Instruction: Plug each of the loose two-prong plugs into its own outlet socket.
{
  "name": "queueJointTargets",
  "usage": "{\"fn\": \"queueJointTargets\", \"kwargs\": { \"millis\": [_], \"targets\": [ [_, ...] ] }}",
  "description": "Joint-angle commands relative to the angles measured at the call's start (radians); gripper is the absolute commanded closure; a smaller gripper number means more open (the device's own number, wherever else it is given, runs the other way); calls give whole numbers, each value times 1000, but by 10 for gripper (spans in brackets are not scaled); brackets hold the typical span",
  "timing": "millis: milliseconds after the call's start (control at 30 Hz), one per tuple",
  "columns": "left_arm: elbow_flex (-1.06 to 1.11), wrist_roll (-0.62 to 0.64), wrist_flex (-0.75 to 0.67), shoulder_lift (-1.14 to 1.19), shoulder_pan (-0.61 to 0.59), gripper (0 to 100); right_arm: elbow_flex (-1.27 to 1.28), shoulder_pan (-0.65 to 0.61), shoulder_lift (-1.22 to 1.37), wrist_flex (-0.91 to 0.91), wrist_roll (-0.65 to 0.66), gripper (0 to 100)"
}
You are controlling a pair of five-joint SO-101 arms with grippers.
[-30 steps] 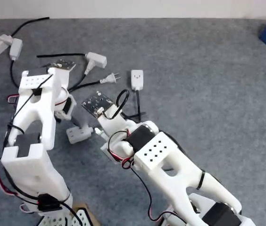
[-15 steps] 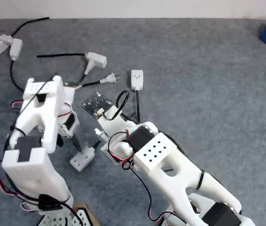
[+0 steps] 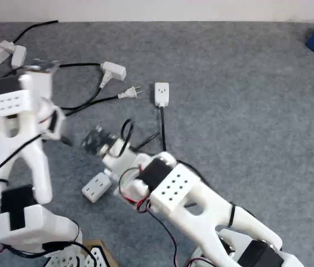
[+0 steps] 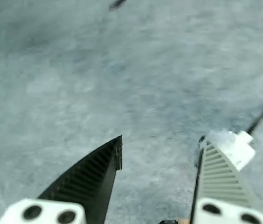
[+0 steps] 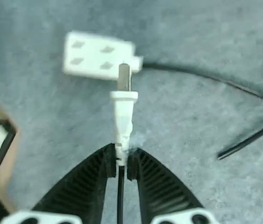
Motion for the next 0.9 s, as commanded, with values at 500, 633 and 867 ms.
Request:
{"fn": "queueJointTargets", "kwargs": {
  "millis": [500, 633, 867],
  "targets": [
    [-67, 26, 97, -148, -12, 736, -507, -2, 348, 90, -89, 991],
    [-33, 77, 109, -245, 76, 736, -309, 38, 315, -137, -149, 991],
    [96, 81, 107, -372, 134, 729, -59, 67, 150, -314, -169, 991]
  ]
}}
